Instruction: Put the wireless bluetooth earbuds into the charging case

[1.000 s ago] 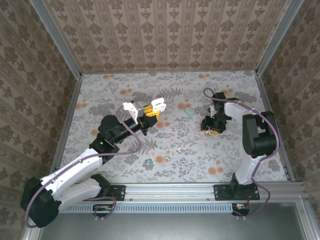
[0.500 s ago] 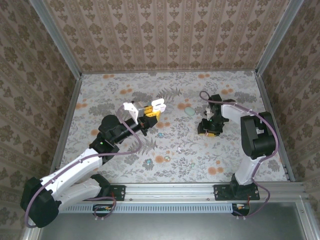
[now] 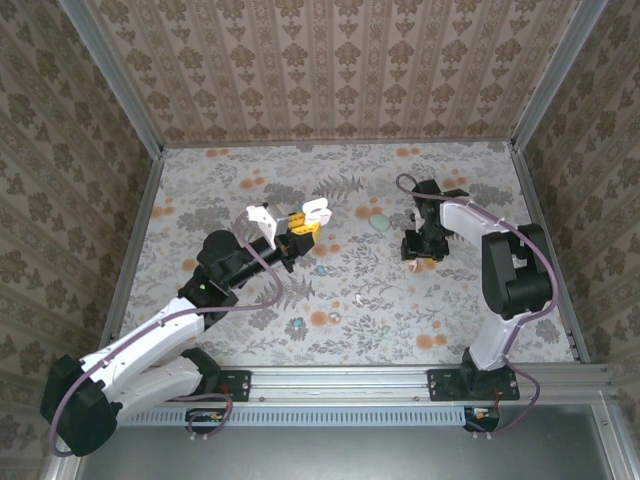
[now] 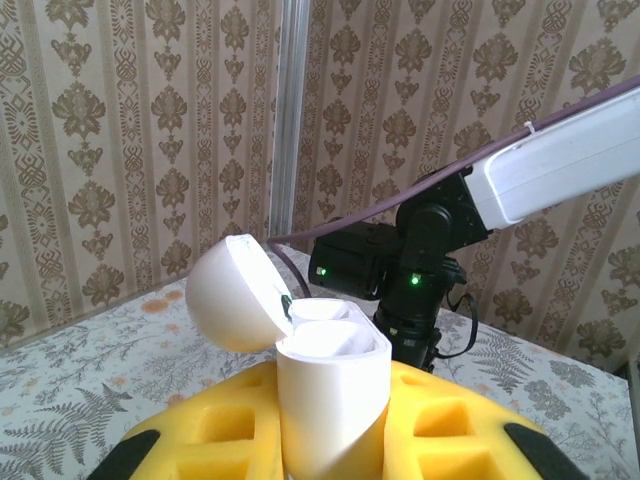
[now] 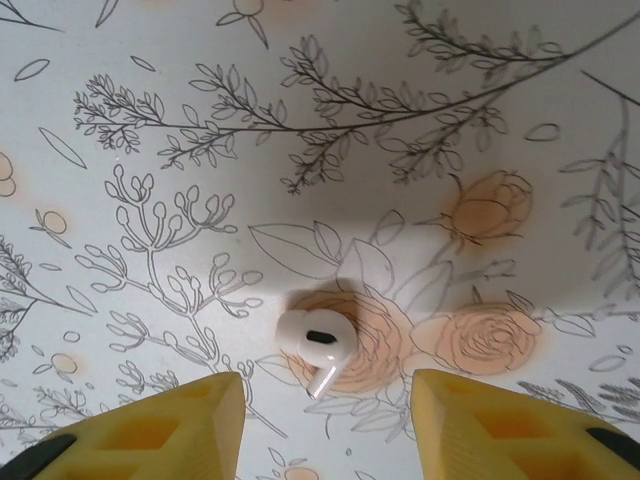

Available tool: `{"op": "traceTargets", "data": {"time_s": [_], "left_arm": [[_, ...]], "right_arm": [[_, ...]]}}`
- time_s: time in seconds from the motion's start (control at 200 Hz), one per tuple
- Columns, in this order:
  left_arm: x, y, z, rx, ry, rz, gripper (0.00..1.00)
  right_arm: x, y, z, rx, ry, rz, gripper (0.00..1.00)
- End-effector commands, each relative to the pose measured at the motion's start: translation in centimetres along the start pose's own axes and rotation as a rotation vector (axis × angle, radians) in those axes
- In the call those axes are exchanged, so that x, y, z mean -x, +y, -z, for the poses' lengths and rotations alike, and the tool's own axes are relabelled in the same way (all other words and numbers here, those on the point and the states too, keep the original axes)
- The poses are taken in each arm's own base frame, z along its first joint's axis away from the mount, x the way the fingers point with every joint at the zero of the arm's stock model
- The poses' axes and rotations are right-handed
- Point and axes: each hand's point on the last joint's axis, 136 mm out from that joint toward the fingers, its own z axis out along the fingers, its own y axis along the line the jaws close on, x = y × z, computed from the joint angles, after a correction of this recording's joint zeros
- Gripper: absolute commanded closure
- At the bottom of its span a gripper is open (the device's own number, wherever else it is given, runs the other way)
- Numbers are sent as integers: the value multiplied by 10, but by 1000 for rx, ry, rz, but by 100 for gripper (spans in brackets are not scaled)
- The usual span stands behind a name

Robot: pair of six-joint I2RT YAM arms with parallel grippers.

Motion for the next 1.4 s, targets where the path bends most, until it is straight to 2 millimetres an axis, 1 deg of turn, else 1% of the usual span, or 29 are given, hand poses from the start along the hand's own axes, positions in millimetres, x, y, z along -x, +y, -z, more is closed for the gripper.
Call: {"op": "traceTargets", "data": {"time_s": [0.0, 0.07, 0.29, 0.46, 0.63, 0.715, 0.965, 1.075, 1.175, 1.245, 1.32, 1.395], "left_arm": [[10, -2, 1, -2, -30, -23, 95], [9, -2, 1, -1, -27, -24, 96], [9, -1, 1, 3, -25, -26, 95], [8, -1, 1, 5, -24, -26, 95], [8, -1, 1, 5, -24, -26, 96], [7, 0, 1, 8, -23, -27, 96], [6, 0, 1, 8, -19, -24, 95], [6, 0, 1, 9, -16, -23, 95], [4, 1, 0, 13, -10, -24, 95], [2, 2, -1, 16, -4, -22, 95], [-1, 3, -3, 14, 6, -21, 95], [-6, 4, -6, 9, 22, -17, 95]], "right_arm": [[1, -1, -5, -45, 24, -20, 51], [2, -6, -9, -74, 31, -39, 51], [3, -5, -17, -90, 46, -35, 53], [3, -5, -21, -91, 49, -39, 59], [3, -6, -25, -95, 59, -41, 60], [2, -5, -27, -99, 61, -40, 64], [1, -6, -32, -113, 68, -33, 66], [0, -6, -33, -116, 70, -23, 69], [1, -5, -27, -112, 50, -15, 72], [3, -2, -19, -104, 19, -3, 72], [6, 1, -5, -96, -18, 11, 72], [9, 9, 14, -82, -74, 45, 72]]}}
